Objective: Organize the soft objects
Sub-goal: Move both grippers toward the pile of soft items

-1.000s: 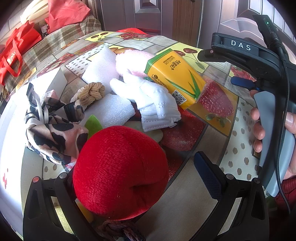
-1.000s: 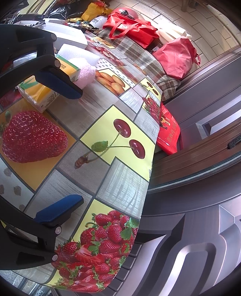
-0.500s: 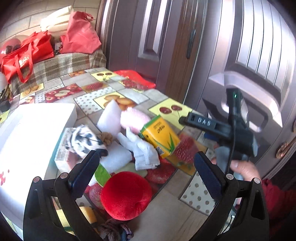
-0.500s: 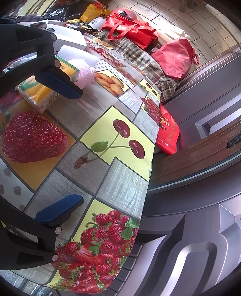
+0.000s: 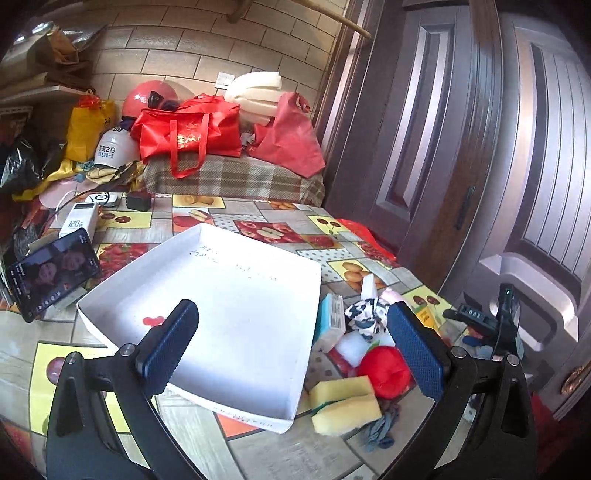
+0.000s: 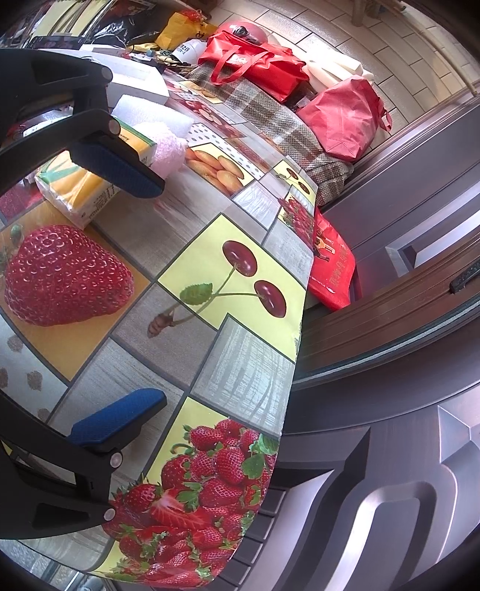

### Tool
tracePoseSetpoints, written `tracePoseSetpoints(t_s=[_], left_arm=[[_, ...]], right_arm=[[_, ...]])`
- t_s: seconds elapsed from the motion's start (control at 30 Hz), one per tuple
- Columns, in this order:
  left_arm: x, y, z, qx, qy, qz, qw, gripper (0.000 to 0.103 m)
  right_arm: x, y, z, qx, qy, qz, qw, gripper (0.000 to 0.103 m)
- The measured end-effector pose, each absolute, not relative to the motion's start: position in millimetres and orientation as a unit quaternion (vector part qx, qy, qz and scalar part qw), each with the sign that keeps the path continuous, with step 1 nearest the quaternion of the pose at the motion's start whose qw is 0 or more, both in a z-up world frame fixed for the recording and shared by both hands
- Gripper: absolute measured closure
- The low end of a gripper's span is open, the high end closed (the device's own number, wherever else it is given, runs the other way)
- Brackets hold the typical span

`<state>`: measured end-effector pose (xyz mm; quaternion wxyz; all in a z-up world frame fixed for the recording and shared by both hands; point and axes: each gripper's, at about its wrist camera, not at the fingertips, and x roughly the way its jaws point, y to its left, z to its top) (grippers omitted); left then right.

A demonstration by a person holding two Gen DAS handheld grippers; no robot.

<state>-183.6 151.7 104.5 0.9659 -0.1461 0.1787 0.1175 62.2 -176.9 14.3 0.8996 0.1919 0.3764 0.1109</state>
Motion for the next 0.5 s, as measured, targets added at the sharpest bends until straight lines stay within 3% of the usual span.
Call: tracePoseSetpoints(t_s=[0.13,0.2,0.27,0.5], left_arm=[[-177,118,72,-0.07,0.245,0.093,0.963,0.003],[-170,102,59,-0.037,0.276,0.072,0.958,0.028],[-161,92,50,-0.017,0.301,0.054,0.952,0.036],[-138,76,41,0.024,0.341,0.02,0.939,0.036]], right_arm=[[62,-177,14,0.192,0.376,0.111,0.9,0.0],[62,-177,14,0.193,0.376,0.111,0.899,0.0],[62,-178,14,0.196,0.375,0.113,0.899,0.0],[54,-183,26,0.227,0.316,0.226,0.893,0.0]])
